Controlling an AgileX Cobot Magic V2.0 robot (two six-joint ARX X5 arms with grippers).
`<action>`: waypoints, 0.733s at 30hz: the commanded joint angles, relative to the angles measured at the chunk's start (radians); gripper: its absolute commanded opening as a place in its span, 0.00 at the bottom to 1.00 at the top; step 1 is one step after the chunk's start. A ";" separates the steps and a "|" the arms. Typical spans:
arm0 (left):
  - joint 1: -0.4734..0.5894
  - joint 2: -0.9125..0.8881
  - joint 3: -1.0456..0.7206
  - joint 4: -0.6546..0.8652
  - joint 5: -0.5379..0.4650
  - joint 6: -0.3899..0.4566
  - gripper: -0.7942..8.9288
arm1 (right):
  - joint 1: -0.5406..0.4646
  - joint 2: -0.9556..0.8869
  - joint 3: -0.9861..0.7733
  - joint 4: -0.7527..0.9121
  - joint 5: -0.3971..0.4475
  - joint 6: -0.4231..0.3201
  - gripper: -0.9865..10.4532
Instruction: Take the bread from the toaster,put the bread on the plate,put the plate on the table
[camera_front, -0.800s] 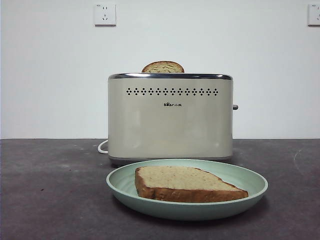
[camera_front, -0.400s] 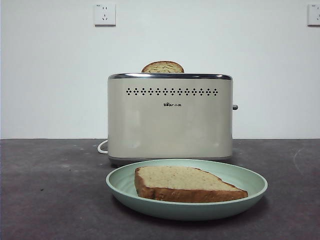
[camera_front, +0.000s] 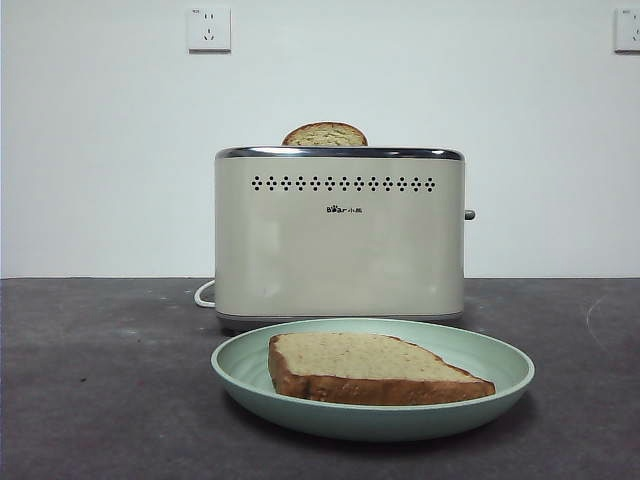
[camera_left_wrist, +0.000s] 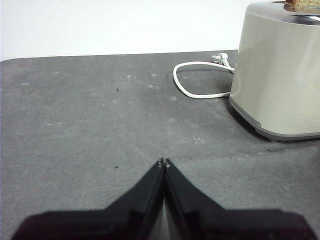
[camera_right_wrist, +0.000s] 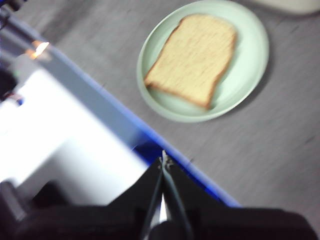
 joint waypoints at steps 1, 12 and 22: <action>0.003 -0.003 -0.012 0.003 -0.002 -0.010 0.08 | -0.056 -0.038 -0.006 0.102 -0.003 -0.086 0.09; 0.003 -0.003 -0.012 0.003 -0.002 -0.010 0.08 | -0.425 -0.217 -0.190 0.541 -0.001 -0.069 0.09; 0.003 -0.003 -0.012 0.003 -0.002 -0.010 0.08 | -0.514 -0.501 -0.687 1.003 0.050 -0.045 0.09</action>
